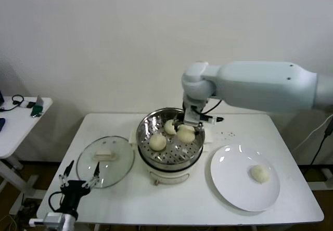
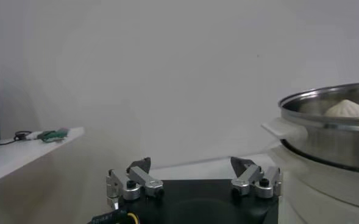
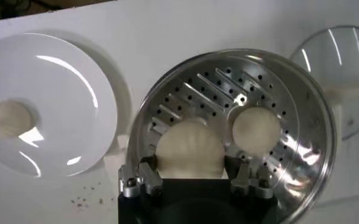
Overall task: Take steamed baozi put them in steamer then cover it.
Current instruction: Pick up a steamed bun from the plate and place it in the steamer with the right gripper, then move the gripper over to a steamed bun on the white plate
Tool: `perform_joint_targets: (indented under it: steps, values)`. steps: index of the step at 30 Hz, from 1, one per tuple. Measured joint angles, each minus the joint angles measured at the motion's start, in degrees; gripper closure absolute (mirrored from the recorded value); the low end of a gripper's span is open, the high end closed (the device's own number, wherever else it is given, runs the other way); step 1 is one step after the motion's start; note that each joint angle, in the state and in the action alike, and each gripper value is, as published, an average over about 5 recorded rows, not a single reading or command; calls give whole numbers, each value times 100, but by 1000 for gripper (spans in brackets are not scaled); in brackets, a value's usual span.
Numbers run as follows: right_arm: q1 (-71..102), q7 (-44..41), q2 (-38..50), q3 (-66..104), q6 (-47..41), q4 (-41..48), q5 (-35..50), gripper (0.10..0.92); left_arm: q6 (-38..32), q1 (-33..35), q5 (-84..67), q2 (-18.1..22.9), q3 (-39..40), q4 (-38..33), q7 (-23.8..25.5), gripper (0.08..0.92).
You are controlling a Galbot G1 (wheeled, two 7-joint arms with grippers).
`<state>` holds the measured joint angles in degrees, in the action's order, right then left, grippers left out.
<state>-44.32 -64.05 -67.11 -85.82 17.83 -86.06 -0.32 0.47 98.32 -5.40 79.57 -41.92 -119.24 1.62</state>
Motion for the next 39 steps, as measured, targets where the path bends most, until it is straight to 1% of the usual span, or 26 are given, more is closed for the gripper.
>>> perform_joint_targets:
  steps: [7, 18, 21, 24, 26, 39]
  values:
    - [368, -22, -369, -24, 171, 219, -112, 313, 2, 15, -34, -2, -20, 61, -8, 177]
    - [649, -31, -579, -134, 239, 315, -153, 310, 47, -57, -19, 46, 32, 56, -21, 177]
    - [700, -24, -598, -137, 234, 335, -153, 278, 63, -86, 3, 52, 56, 56, -24, 177]
    - [726, -24, -602, -122, 240, 368, -152, 225, 88, -121, 22, 55, 75, 54, -29, 177]
    - [724, -28, -596, -103, 254, 381, -151, 209, 104, -142, 29, 56, 82, 48, -32, 177]
    - [355, -102, -309, 16, 205, 560, 141, 203, 147, -191, 48, 53, 119, 26, -40, 177]
